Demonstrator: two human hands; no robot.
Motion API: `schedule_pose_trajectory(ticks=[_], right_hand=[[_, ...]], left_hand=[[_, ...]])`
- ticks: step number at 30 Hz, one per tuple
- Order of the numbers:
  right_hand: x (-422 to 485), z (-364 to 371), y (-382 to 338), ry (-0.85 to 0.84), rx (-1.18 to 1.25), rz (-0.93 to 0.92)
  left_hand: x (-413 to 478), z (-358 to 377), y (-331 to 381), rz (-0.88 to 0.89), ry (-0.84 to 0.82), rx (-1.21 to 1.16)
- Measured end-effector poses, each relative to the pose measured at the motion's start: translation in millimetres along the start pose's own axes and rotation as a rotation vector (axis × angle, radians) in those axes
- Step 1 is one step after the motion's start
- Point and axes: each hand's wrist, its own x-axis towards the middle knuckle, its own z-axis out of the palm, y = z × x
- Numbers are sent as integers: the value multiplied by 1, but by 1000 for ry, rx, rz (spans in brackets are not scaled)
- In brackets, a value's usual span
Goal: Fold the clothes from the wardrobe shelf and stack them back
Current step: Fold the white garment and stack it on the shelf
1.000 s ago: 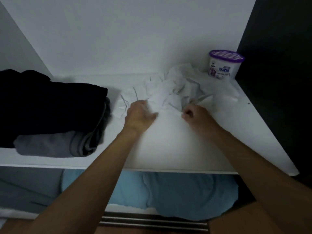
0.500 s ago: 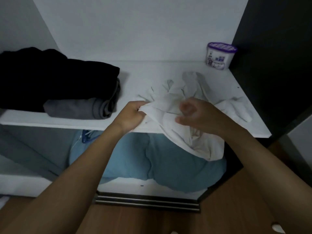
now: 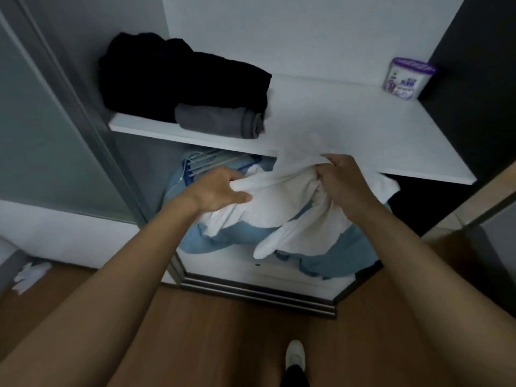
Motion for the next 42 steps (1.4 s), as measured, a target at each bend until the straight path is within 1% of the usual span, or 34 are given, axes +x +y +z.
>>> schedule_pose_trajectory(ticks=[1, 3, 6, 11, 15, 18, 22, 25, 27, 30, 32, 36, 37, 39, 41, 42], right_hand=[[-7, 2, -1, 29, 35, 45], [-22, 6, -2, 82, 83, 134], [-40, 3, 0, 148, 141, 252], [-62, -17, 11, 267, 194, 381], [-72, -36, 26, 321, 209, 390], [-75, -49, 34, 348, 204, 358], [-84, -80, 49, 386, 223, 335], [-95, -102, 62, 390, 241, 331], [-100, -112, 72, 408, 231, 332], [-103, -124, 87, 427, 170, 341], [-105, -132, 96, 411, 147, 337], [-106, -152, 114, 371, 77, 309], [-105, -157, 121, 358, 7, 289], [-104, -166, 135, 284, -222, 269], [-107, -170, 150, 192, -489, 305], [-110, -169, 157, 171, -579, 345]], left_hand=[[-8, 3, -13, -40, 14, -3], [-20, 11, -32, -103, 45, -98], [-34, 20, -41, -168, 67, -227], [-41, 20, -31, -193, 154, -236], [-44, 16, -11, -213, 128, -258], [-46, 16, 5, -255, 4, -299], [-45, 22, 36, -181, -111, -398], [-39, 31, 55, -137, -88, -379], [-36, 40, 64, -129, -80, -424], [-34, 54, 75, -155, -52, -530], [-31, 61, 81, -164, -50, -592], [-29, 72, 96, -172, -72, -640], [-29, 74, 100, -173, -75, -668], [-28, 79, 111, -173, -68, -752], [-26, 88, 124, -186, -40, -870], [-25, 92, 131, -205, -24, -938]])
